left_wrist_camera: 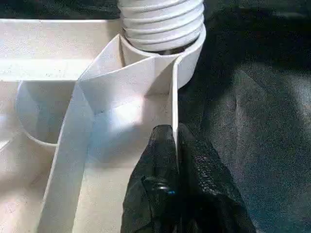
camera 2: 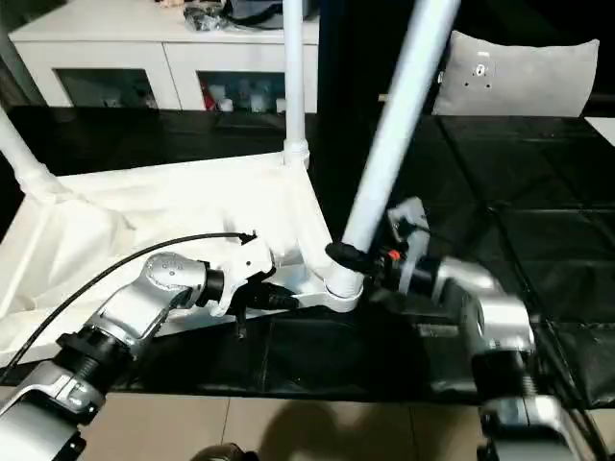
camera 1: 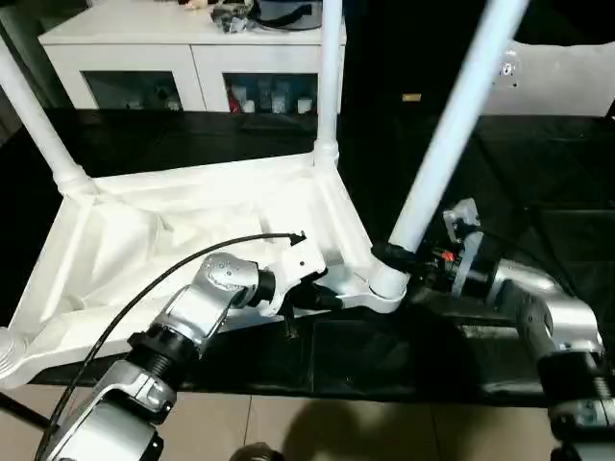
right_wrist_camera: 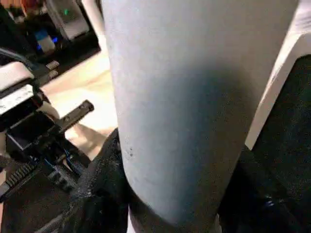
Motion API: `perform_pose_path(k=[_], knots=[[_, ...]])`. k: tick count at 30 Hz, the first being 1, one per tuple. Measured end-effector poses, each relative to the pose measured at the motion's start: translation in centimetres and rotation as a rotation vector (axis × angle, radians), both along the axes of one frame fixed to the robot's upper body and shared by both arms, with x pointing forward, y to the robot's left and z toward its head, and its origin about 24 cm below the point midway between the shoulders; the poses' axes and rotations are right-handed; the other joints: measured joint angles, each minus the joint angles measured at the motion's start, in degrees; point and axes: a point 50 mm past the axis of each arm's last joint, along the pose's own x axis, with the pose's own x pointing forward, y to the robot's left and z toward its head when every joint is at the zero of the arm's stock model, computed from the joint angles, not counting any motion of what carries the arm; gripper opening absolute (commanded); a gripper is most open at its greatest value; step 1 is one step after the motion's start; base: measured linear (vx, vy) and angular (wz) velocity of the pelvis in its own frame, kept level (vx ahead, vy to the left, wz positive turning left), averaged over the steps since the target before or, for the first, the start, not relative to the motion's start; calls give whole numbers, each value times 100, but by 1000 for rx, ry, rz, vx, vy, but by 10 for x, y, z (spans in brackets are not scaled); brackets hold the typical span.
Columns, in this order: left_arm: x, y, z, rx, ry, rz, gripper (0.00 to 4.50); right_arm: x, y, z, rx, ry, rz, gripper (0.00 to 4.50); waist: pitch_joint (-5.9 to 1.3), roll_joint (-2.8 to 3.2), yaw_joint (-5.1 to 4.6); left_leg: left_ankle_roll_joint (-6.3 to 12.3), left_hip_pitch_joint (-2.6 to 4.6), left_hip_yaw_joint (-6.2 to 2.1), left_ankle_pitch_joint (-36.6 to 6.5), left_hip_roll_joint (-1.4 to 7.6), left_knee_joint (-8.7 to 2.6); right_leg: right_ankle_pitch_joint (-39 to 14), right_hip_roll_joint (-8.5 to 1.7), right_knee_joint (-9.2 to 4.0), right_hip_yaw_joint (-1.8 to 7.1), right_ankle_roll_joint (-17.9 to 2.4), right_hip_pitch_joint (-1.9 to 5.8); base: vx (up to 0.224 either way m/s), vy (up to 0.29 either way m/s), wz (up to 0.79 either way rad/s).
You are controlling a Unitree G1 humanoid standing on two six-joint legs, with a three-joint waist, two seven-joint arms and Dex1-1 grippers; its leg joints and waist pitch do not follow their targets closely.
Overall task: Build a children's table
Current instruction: Insert table leg to table base
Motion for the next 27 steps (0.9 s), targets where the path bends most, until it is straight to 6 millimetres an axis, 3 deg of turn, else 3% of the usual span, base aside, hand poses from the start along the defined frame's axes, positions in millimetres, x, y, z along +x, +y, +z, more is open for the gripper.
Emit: perform_pose_path(k=[14, 22, 27], knots=[[-2, 3, -3, 3, 7, 7, 0, -8, 8, 1, -157, -143, 55, 189, -39, 47, -32, 0, 6, 0, 0, -1, -10, -3, -1, -9, 0, 6, 3, 0, 0, 0], [-2, 9, -2, 33, 15, -17, 0, -3, 19, 3, -287, -151, 202, 189, -94, -97, -130, -3, 14, 1, -1, -2, -42, -13, 1, -33, 0, 20, 9, 0, 0, 0], [0, 11, -2, 52, 27, -35, 0, -1, 20, 4, -303, -137, 241, 189, -96, -133, -137, -5, 37, 6, 0, -3, -68, -14, 2, -40, 0, 19, 20, 0, 0, 0]])
